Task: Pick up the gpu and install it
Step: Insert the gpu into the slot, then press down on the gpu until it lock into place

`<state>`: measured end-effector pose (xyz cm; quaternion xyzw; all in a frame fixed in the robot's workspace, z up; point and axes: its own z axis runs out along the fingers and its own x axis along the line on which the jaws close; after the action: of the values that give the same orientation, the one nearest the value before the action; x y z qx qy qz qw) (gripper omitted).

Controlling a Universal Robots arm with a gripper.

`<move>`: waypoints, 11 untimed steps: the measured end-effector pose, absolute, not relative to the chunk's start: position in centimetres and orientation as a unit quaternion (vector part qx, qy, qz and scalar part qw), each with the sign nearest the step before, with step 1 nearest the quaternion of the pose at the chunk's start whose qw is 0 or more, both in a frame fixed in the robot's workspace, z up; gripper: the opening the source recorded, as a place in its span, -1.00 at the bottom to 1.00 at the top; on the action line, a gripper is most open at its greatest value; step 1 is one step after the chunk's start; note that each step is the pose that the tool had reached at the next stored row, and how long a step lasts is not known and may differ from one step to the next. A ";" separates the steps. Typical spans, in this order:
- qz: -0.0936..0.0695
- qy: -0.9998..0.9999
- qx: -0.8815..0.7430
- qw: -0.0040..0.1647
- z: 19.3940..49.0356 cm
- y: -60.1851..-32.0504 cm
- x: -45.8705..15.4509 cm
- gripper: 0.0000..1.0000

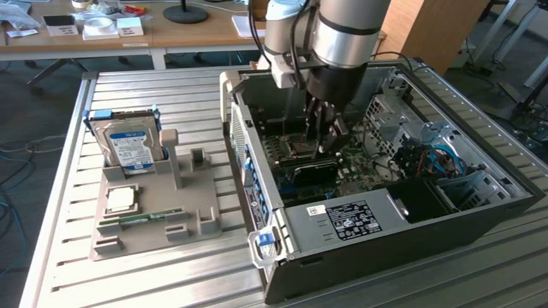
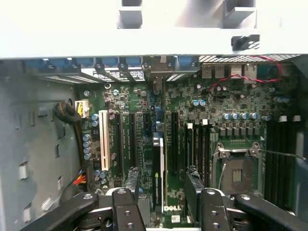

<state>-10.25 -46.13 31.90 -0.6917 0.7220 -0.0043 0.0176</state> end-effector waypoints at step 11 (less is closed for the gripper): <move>-0.005 0.722 -0.692 0.018 32.3 -46.1 -10.2 0.03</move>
<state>-10.25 -46.13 32.35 -0.6916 0.7220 -0.0045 0.0178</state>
